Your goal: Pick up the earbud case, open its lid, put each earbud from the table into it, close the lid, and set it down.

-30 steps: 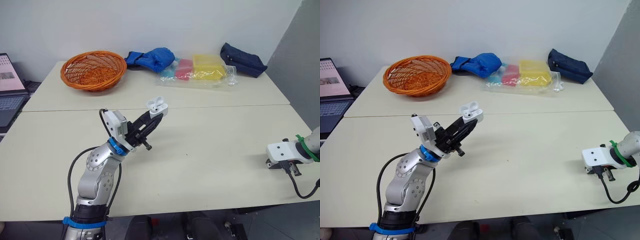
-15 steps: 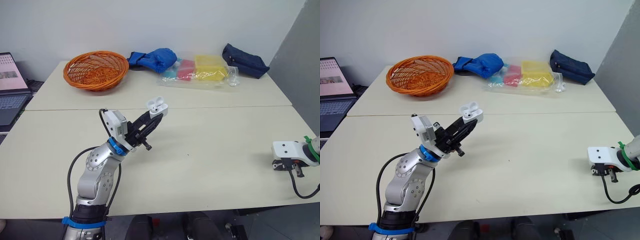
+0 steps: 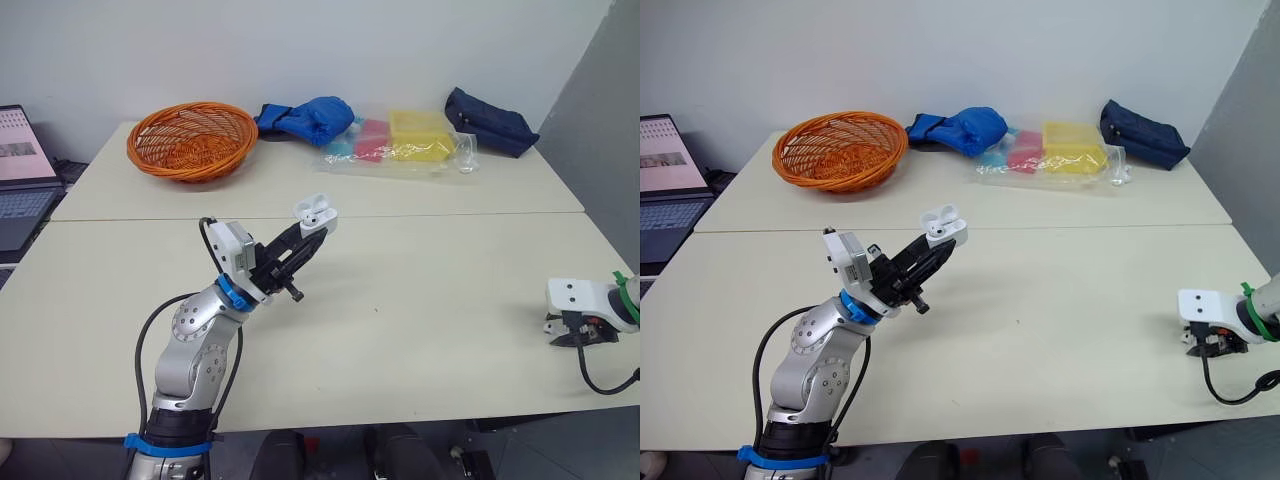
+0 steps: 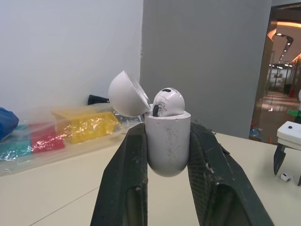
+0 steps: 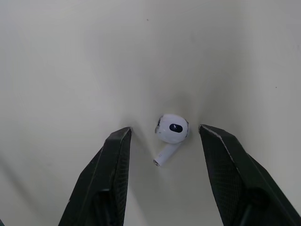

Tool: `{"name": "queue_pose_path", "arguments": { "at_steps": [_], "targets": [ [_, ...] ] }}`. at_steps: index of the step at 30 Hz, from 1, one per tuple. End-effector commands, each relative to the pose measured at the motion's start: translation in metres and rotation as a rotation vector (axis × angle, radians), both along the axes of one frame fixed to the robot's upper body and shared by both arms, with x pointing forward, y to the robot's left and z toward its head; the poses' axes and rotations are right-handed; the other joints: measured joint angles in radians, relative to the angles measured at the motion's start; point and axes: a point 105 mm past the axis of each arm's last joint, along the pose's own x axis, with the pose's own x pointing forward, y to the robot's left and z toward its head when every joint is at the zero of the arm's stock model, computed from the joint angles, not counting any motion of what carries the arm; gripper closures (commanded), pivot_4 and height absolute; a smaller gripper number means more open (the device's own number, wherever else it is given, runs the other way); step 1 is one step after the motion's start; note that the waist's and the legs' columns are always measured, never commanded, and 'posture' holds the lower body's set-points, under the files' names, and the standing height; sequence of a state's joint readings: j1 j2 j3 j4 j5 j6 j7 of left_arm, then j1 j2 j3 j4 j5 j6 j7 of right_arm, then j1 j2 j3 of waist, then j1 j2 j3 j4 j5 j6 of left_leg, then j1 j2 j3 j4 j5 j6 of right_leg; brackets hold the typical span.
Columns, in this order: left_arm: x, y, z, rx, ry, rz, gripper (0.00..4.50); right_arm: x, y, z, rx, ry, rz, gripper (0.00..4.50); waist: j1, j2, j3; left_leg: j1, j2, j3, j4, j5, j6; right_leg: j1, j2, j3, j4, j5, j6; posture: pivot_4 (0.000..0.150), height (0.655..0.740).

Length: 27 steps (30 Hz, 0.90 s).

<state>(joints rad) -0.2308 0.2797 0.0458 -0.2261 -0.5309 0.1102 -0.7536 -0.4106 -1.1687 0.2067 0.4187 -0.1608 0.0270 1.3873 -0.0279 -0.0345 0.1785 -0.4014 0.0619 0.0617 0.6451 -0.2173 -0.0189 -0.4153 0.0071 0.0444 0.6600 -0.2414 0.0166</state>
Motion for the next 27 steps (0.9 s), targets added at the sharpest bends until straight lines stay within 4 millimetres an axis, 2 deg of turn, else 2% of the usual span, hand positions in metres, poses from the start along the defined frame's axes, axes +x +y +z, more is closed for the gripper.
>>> {"name": "queue_pose_path", "arguments": {
  "at_steps": [1, 11, 20, 27],
  "targets": [
    [-0.004, -0.002, 0.012, -0.017, -0.049, -0.016, 3.74, 0.001, -0.001, 0.0, 0.022, 0.0, -0.05, 2.14, 0.0, 0.0, 0.0, 0.0, 0.0, 0.0, 0.0, 0.0, 0.0, 0.0, 0.0, 0.0, 0.0, 0.0, 0.0, 0.15, 0.74],
    [-0.005, -0.002, 0.012, -0.019, -0.051, -0.013, 3.74, 0.006, 0.011, 0.001, 0.093, 0.041, -0.174, 2.14, -0.005, 0.0, 0.0, 0.001, 0.0, 0.0, 0.0, 0.0, 0.0, 0.0, 0.001, 0.0, 0.001, 0.0, 0.0, 0.15, 0.74],
    [-0.005, -0.004, 0.012, -0.024, -0.05, -0.016, 3.74, 0.015, 0.017, 0.005, 0.038, 0.047, -0.149, 2.14, -0.008, 0.0, 0.0, 0.001, 0.001, 0.0, 0.0, 0.0, 0.0, 0.0, 0.001, 0.001, 0.001, 0.0, 0.0, 0.15, 0.74],
    [-0.007, -0.005, 0.011, -0.028, -0.047, -0.008, 3.74, 0.016, 0.019, 0.001, 0.008, 0.088, -0.133, 2.14, -0.008, 0.0, 0.0, 0.001, 0.001, 0.0, 0.0, 0.0, 0.0, 0.0, 0.001, 0.001, 0.001, 0.0, 0.0, 0.15, 0.74]
  ]
}}
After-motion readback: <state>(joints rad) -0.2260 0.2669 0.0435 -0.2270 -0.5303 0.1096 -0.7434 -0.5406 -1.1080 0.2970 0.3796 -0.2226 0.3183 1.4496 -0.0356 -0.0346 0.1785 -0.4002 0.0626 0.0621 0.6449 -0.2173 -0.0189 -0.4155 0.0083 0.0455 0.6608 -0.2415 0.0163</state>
